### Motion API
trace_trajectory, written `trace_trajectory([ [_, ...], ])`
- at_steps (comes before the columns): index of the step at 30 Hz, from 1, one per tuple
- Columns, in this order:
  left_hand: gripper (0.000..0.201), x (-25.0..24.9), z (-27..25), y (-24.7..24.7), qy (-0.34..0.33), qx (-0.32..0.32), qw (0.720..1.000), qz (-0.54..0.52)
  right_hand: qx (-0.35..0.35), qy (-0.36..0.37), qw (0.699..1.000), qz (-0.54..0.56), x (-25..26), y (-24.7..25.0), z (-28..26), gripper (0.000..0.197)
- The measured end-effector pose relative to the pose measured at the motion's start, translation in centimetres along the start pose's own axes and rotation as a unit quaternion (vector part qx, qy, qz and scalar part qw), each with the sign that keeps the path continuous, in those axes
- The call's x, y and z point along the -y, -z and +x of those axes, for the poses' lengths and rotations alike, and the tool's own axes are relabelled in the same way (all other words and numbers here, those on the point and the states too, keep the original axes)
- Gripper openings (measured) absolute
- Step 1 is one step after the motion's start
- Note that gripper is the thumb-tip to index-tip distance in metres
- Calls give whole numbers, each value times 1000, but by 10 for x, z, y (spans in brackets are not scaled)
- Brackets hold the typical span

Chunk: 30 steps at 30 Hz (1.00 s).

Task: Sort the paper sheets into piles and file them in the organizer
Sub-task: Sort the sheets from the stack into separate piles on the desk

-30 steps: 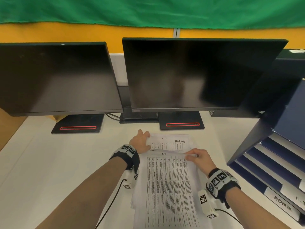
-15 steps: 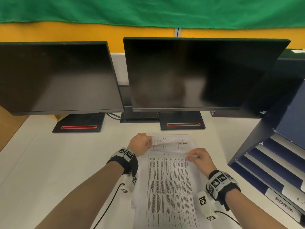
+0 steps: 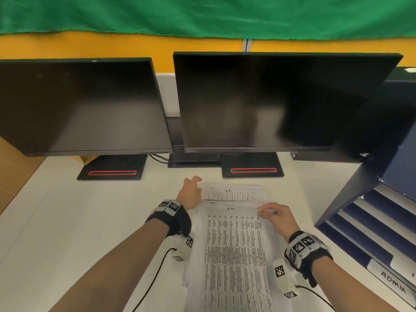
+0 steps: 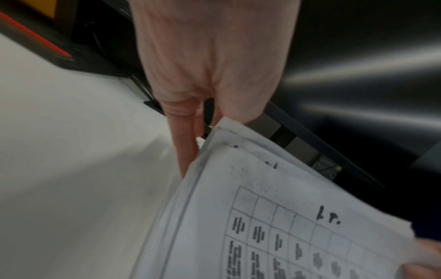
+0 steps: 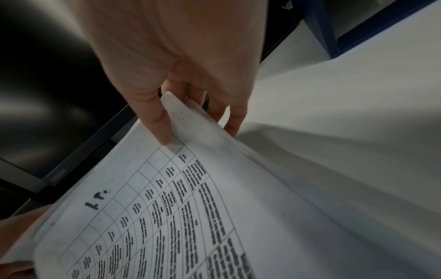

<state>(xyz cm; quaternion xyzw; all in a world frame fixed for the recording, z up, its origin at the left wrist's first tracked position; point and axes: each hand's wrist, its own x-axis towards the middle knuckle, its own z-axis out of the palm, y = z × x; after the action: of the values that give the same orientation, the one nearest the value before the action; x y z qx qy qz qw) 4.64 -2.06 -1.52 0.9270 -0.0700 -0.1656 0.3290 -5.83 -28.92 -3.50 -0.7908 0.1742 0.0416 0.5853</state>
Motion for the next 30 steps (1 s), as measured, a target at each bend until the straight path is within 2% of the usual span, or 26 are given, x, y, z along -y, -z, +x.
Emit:
trace_trajectory([
  [2,29,2,5,-2,31,28,998,54,0,1,1000,-23,2,0,0,9],
  [4,28,1,7,-3,16,44,992,120,-1,5,999,-40,2,0,1,9],
  [8,16,-7,4,-4,-25,-30,988,152,3,7,999,-39,4,0,0,8],
  [11,11,-9,-1,-3,-72,-45,983,164,0,13,999,-35,5,1,2,9],
  [19,31,-6,-9,2,-152,-49,942,293,1,7,998,-62,7,-3,2,7],
  [24,28,-14,-26,17,-221,-132,939,229,12,-1,999,-52,6,-1,5,9],
  [27,15,-37,-41,52,-224,-210,947,91,22,-8,999,-44,5,0,5,10],
  [30,15,-50,-54,103,-224,-324,919,-25,27,-20,999,-32,2,0,7,12],
])
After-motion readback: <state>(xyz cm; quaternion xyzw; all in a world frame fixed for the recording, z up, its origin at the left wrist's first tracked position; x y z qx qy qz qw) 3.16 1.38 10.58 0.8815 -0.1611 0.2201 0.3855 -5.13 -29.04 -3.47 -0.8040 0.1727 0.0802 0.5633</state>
